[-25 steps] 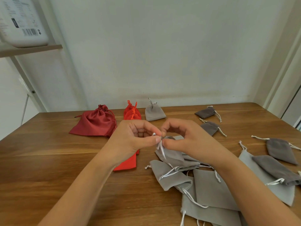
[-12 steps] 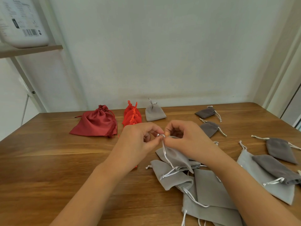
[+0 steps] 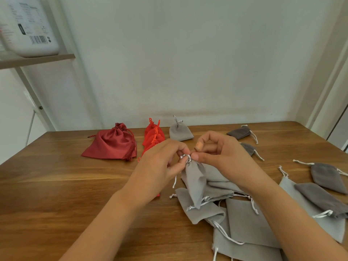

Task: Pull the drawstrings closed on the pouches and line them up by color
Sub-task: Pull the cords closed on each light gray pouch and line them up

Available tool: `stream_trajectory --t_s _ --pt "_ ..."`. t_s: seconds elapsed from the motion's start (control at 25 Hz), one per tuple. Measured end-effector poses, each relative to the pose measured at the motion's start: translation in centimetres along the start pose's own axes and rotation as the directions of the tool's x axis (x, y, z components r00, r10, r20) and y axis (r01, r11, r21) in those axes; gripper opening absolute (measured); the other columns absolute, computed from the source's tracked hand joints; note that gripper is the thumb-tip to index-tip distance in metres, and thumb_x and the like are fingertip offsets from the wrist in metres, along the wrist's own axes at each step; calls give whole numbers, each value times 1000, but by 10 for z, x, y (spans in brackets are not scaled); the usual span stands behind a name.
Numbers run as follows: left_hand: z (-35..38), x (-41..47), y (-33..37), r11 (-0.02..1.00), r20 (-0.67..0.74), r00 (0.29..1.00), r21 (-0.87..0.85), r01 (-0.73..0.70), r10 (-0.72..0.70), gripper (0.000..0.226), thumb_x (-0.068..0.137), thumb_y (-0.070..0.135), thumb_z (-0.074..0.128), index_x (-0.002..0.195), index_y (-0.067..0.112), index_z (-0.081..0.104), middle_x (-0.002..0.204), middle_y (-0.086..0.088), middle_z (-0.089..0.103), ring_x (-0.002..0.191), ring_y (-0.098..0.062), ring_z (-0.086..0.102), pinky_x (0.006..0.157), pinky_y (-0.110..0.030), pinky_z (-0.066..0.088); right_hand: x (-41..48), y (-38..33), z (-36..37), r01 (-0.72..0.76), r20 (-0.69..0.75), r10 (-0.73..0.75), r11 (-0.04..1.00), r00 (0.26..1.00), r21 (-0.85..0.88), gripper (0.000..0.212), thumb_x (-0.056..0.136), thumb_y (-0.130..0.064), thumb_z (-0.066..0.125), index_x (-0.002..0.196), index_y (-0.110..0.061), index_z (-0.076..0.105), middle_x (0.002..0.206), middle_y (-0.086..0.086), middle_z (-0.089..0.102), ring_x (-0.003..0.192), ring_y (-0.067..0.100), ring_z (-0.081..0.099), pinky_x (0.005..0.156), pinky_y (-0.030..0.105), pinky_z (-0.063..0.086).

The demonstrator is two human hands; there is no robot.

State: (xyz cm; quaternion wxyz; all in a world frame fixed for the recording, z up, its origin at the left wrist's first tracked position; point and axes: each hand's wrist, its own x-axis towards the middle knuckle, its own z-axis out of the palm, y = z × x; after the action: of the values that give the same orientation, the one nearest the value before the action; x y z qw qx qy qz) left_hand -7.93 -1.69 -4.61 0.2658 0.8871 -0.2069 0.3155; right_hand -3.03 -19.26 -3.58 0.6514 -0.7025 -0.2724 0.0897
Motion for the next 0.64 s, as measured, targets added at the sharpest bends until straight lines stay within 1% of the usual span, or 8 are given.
stream_trajectory --t_s 0.04,0.12,0.24,0.32,0.4,0.44,0.52,0.64 --pt "0 0 0 999 -10 999 18 -41 42 5 84 17 66 89 17 66 81 36 46 62 -1 40 64 -6 33 -1 -2 -2 -23 3 23 999 1000 27 17 78 2 70 82 -6 56 83 17 73 79 22 69 76 29 55" --pt "2 0 0 995 -31 995 22 -96 96 10 86 20 62 91 15 67 82 37 43 66 1 41 66 -8 35 -2 -6 -5 -56 12 55 996 998 72 21 75 6 71 80 -6 54 85 20 73 79 22 71 76 29 57" --pt "4 0 -2 993 -66 991 -3 -116 115 13 85 22 63 92 15 70 76 32 42 67 2 44 67 -7 37 -2 -6 -6 -62 23 61 995 998 74 26 72 7 72 78 -6 52 85 19 73 79 23 71 77 28 58" --pt "4 -1 -6 996 -93 992 -25 -91 89 16 83 25 65 92 14 72 76 25 52 68 1 49 65 -10 41 -2 -4 -4 -39 12 39 997 999 69 27 71 7 73 76 -8 51 83 17 73 78 23 71 76 28 57" --pt "4 0 -9 997 -139 990 -60 -48 40 22 81 31 65 89 13 74 75 11 65 69 -2 56 63 -15 46 -2 -4 -3 3 1 -3 996 1000 85 28 70 7 73 75 -9 50 80 16 73 76 22 70 75 29 58" --pt "4 0 -9 996 -157 987 -84 -26 13 25 80 34 64 87 13 75 76 8 68 71 -3 60 64 -17 48 -2 -4 -2 24 -4 -24 996 1000 86 29 71 7 73 75 -9 50 80 15 73 76 22 69 75 30 58" --pt "3 0 -7 993 -170 985 -118 15 -35 28 79 38 63 85 14 75 79 10 71 76 -2 63 66 -17 50 -2 -4 1 56 -14 -56 996 998 69 29 72 10 72 76 -8 50 78 13 72 75 22 67 76 31 58" --pt "2 1 -6 990 -147 986 -128 66 -85 29 79 43 60 86 18 74 80 14 70 77 0 64 66 -19 51 -2 -3 2 81 -43 -79 996 996 42 31 75 17 66 76 -9 49 76 12 67 74 22 61 75 29 55"
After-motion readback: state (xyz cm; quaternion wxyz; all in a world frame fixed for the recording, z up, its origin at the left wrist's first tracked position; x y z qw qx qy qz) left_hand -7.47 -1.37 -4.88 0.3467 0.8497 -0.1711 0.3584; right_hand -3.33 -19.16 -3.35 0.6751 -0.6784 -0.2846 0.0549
